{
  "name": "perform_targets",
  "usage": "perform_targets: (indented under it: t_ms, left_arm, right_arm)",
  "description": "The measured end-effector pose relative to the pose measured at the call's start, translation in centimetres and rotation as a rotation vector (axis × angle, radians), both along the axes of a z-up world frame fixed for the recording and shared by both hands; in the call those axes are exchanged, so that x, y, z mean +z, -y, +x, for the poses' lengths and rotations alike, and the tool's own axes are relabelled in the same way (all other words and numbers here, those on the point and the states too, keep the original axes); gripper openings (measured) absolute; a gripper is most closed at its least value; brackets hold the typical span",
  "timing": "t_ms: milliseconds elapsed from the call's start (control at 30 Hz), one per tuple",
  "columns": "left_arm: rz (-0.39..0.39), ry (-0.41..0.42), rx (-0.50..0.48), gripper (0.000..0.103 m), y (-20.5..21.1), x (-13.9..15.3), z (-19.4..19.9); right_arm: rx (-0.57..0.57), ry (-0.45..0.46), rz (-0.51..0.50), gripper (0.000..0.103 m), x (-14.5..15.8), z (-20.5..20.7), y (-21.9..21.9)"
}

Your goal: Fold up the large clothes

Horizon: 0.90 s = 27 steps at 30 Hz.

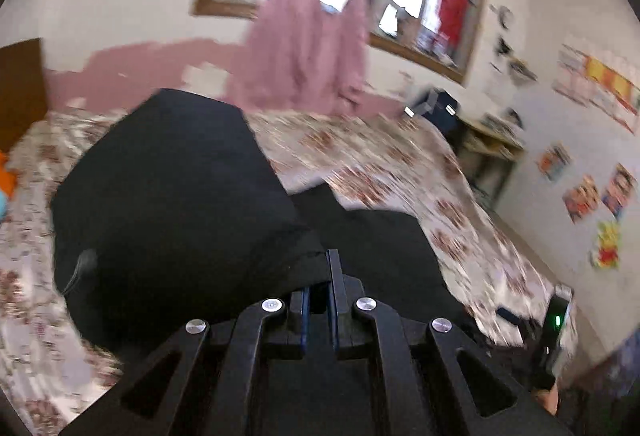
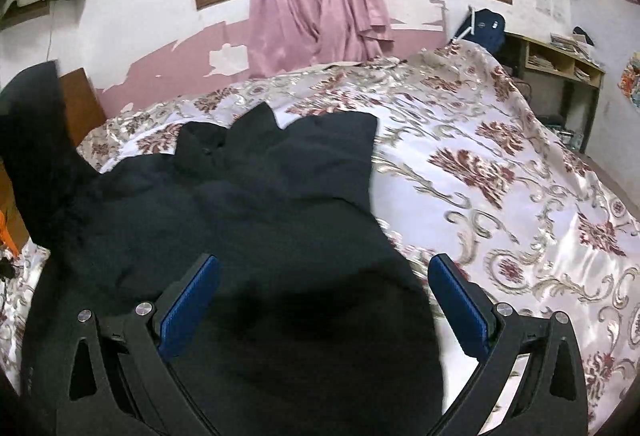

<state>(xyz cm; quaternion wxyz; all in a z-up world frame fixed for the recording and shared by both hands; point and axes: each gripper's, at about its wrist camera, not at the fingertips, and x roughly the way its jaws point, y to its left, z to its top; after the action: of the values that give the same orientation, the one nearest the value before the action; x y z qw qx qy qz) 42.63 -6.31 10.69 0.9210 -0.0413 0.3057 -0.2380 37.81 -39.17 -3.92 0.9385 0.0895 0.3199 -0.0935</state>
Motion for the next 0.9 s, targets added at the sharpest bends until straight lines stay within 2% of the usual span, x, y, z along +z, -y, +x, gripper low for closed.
perform_targets:
  t_ms: [133, 200, 267, 333, 367, 400, 467, 600, 733, 833, 900]
  left_arm:
    - [-0.015, -0.134, -0.076, 0.008, 2.4, -3.8, 0.4]
    - [-0.015, -0.244, -0.094, 0.008, 3.1, -6.0, 1.0]
    - [-0.005, -0.321, -0.114, 0.013, 3.2, -7.9, 1.0]
    - [-0.021, -0.392, -0.145, 0.038, 3.4, -9.7, 0.5]
    - [-0.033, -0.415, -0.155, 0.069, 3.4, -10.4, 0.3]
    - [-0.064, -0.445, -0.168, 0.090, 3.2, -11.3, -0.4]
    - [-0.087, -0.449, -0.155, 0.091, 2.2, -12.2, -1.6]
    - [-0.074, -0.468, -0.145, 0.091, 1.1, -13.4, -2.9]
    - [-0.160, -0.474, -0.117, 0.091, -1.5, -13.5, -4.2]
    - [-0.251, -0.472, -0.015, 0.091, -4.9, -12.8, -5.3]
    - [-0.251, -0.471, 0.110, 0.092, -7.8, -12.3, -5.8]
  right_arm:
    - [-0.015, -0.044, -0.030, 0.102, -1.1, -0.1, 1.0]
    - [-0.008, -0.087, -0.052, 0.102, -2.1, -0.1, 1.0]
    - [0.003, -0.121, -0.054, 0.102, -3.1, 0.1, 1.0]
    - [0.007, -0.134, -0.060, 0.102, -3.5, 0.1, 0.8]
    - [0.009, -0.138, -0.064, 0.102, -3.6, 0.1, 0.7]
    - [0.012, -0.142, -0.070, 0.102, -3.7, 0.0, 0.6]
    - [0.024, -0.148, -0.085, 0.102, -3.7, 0.1, 0.1]
    - [0.058, -0.160, -0.108, 0.102, -3.6, -0.1, -1.2]
    - [0.098, -0.138, -0.121, 0.102, -2.8, -0.7, -2.8]
    - [0.141, -0.082, -0.181, 0.102, -1.6, -1.4, -5.1]
    - [0.212, -0.027, -0.193, 0.102, -0.8, -2.1, -7.3]
